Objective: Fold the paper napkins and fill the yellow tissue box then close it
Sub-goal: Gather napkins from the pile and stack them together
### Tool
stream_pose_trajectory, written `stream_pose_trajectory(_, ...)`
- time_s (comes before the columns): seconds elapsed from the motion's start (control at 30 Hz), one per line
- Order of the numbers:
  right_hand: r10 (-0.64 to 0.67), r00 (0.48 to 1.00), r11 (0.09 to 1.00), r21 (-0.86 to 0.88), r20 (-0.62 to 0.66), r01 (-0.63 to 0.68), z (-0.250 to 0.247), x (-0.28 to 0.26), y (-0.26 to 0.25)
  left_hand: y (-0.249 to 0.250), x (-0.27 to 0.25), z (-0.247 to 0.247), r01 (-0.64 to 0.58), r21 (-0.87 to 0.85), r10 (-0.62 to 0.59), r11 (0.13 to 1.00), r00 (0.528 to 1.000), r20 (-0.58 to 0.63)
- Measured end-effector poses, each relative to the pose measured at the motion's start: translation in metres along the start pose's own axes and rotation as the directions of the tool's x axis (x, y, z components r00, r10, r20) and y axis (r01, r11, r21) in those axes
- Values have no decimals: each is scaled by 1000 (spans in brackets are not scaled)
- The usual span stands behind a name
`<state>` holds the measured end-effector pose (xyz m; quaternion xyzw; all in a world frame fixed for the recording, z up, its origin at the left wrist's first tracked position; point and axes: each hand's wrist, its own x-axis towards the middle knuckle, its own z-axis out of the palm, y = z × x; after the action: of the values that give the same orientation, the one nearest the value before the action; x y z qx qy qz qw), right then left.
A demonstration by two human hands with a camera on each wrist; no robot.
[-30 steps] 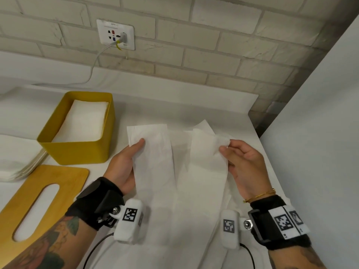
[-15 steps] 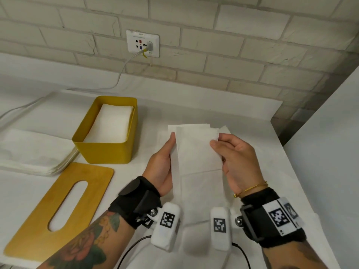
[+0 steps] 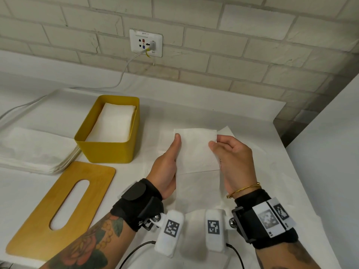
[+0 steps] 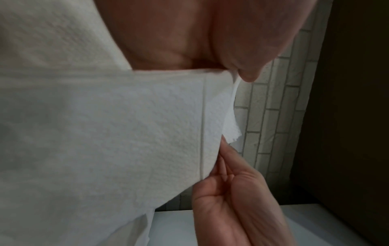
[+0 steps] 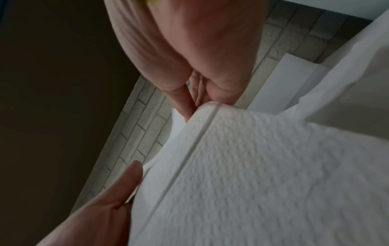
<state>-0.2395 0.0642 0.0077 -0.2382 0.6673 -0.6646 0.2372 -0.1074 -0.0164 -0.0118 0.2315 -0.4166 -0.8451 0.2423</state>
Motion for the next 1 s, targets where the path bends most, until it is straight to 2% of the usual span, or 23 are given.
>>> stream_pose_trajectory(0.37,-4,999,1000,-26,-38,3,-4,-2,3,2,2,-1,-26,64,27,998,1000,-13)
stream_pose_trajectory(0.43,61,996,996,-72,66,-56,-10,-2,1,6,5,-4,-31,47,32,998,999,-19)
stream_pose_trajectory(0.5,200,945,980,-73,258,-187,-13,-2,2,10,7,-6,-35,42,36,999,999,-9)
stream_pose_trajectory(0.57,245,901,969,-121,358,-215,-13,-1,6,13,9,-6,-49,53,48,997,999,5)
stream_pose_trajectory(0.67,208,908,977,-111,364,-180,-9,-3,12,12,9,-7,-66,91,67,994,998,-10)
stream_pose_trajectory(0.77,227,900,974,-74,372,-215,-4,-12,21,12,10,-13,-79,115,85,990,995,-51)
stream_pose_trajectory(0.83,280,872,959,-85,401,-269,-3,-23,32,17,11,-19,-88,109,98,990,991,-90)
stream_pose_trajectory(0.9,353,822,934,-121,447,-335,-6,-35,41,23,13,-26,-95,81,104,992,987,-121)
stream_pose_trajectory(0.97,399,769,914,-155,500,-374,-11,-46,46,26,13,-32,-80,33,84,996,986,-142)
stream_pose_trajectory(1.0,404,758,912,-167,512,-374,-13,-48,47,25,11,-34,-58,6,58,998,987,-147)
